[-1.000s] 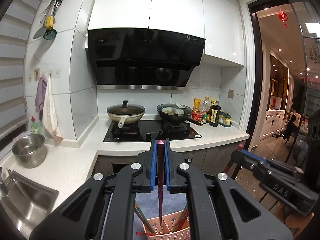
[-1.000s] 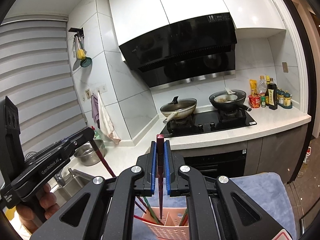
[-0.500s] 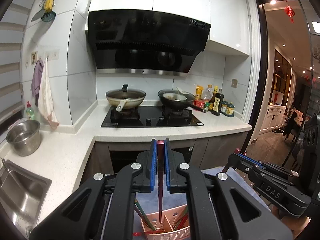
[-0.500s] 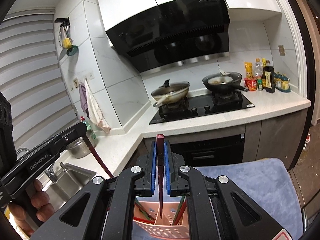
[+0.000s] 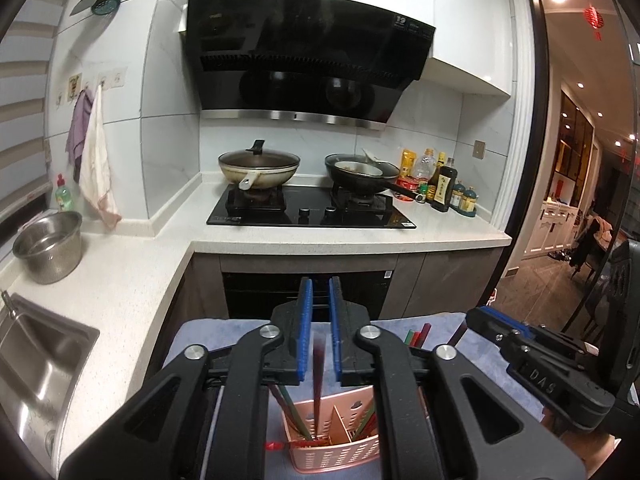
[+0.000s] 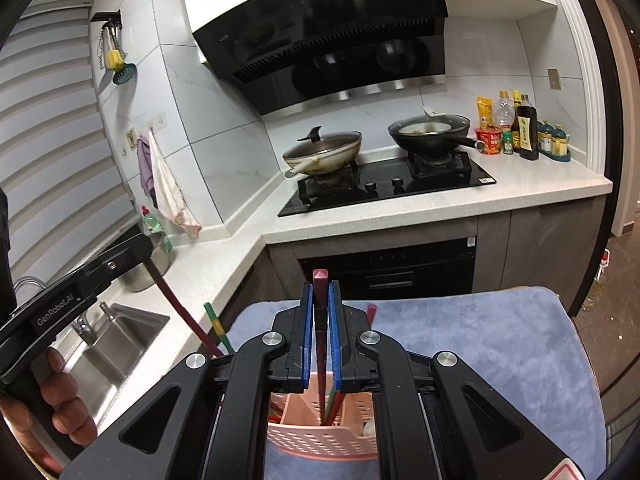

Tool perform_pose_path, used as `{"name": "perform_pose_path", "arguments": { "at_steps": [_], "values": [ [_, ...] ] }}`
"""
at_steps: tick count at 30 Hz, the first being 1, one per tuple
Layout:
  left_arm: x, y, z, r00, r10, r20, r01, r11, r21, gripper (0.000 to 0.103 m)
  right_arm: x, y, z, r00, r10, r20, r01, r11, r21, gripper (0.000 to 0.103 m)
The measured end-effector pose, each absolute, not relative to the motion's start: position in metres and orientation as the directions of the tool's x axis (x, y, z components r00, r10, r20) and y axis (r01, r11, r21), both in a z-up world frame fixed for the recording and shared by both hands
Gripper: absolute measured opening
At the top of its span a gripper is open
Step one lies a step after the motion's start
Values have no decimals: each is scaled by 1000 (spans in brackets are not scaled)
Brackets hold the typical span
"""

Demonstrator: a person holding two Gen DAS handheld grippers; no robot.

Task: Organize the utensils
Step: 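Open both tools to release the chopsticks and pull them back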

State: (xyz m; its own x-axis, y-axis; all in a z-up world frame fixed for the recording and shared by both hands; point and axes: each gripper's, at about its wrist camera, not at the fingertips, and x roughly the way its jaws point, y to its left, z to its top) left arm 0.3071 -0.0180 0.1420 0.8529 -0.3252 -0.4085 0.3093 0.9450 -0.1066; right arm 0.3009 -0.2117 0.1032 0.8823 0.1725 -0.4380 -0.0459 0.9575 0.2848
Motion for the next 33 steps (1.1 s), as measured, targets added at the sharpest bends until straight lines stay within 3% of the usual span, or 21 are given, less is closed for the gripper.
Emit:
{"name": "perform_pose_path", "arguments": {
  "at_steps": [2, 3, 11, 16, 21, 24, 26, 28, 33],
  "values": [
    [302, -16, 141, 863, -300, -406, 285, 953, -99, 35, 296, -216, 104, 889, 158, -430, -28, 956, 292, 30],
    [300, -15, 140, 868, -292, -402, 278, 956, -94, 42, 293, -218, 104, 892, 154, -425, -23, 954, 298, 31],
    [284, -20, 130, 866, -238, -440, 247, 968, -38, 46, 274, -219, 107, 893, 146, -426, -20, 958, 287, 37],
    [271, -20, 124, 864, -207, -460, 230, 973, -7, 57, 260, -212, 105, 888, 144, -436, -25, 963, 268, 39],
    [259, -17, 116, 856, -184, -483, 209, 978, -2, 61, 245, -203, 100, 880, 131, -456, -28, 974, 224, 41],
    [253, -15, 110, 852, -152, -501, 183, 983, 11, 68, 234, -196, 96, 878, 112, -466, -24, 981, 190, 43],
    [250, -14, 106, 851, -135, -508, 168, 986, 19, 76, 226, -192, 93, 879, 90, -468, -17, 987, 158, 52],
    [245, -12, 102, 854, -109, -509, 149, 988, 39, 82, 218, -187, 91, 882, 76, -466, -17, 991, 129, 53],
    [236, -8, 93, 839, -95, -535, 139, 989, 43, 82, 203, -178, 87, 880, 49, -473, -19, 998, 68, 54]
  ]
}}
